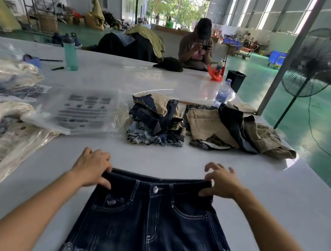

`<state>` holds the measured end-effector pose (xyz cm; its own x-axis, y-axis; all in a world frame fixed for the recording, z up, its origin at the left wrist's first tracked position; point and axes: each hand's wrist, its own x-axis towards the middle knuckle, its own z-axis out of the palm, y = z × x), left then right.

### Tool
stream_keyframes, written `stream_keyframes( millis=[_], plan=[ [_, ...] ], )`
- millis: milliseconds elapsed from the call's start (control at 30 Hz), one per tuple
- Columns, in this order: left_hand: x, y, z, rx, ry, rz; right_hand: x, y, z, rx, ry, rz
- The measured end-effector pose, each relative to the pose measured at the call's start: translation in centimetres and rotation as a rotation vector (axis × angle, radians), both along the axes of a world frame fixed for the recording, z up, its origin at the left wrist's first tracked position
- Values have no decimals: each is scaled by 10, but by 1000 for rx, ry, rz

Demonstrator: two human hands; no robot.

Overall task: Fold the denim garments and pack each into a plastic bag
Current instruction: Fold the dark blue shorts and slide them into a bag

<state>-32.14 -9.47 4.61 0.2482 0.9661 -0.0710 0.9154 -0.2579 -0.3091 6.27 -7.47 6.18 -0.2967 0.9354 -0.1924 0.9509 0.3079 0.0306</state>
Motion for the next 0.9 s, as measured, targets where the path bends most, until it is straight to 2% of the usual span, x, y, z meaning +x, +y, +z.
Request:
stream_keyframes(
  millis=[67, 100, 167, 233, 267, 300, 333, 400, 433, 533, 633, 767, 900],
  plan=[
    [-4, -3, 54, 122, -80, -37, 2, -7, 52, 31, 219, -7],
    [-8, -6, 83, 215, -188, -75, 6, -13, 84, 66, 341, -2],
    [-18, -19, 141, 330, -567, -131, 19, -28, 143, 197, 573, 20],
    [-23, -32, 186, 345, -937, -213, 29, -46, 187, 218, 937, 97],
    [-24, -34, 202, 367, -1048, -266, 30, -50, 199, 171, 1135, 164],
    [-22, -29, 214, 392, -1125, -296, 28, -48, 207, 139, 1245, 195],
    [-20, -23, 222, 399, -1118, -272, 22, -42, 209, 147, 1241, 189],
    [-17, -11, 226, 422, -963, -217, 10, -33, 209, 333, 1031, 114],
    [-17, -4, 228, 458, -920, -210, 8, -26, 212, 436, 984, 95],
    [-18, 0, 228, 430, -1040, -185, 5, -20, 216, 553, 952, 64],
    [-18, -4, 223, 392, -1039, -172, 5, -19, 210, 591, 898, 61],
    [-18, -24, 216, 409, -1111, -262, 6, -32, 196, 623, 921, 69],
    [-17, -58, 216, 293, -1271, -344, 15, -61, 191, 540, 1113, 149]
  ],
)
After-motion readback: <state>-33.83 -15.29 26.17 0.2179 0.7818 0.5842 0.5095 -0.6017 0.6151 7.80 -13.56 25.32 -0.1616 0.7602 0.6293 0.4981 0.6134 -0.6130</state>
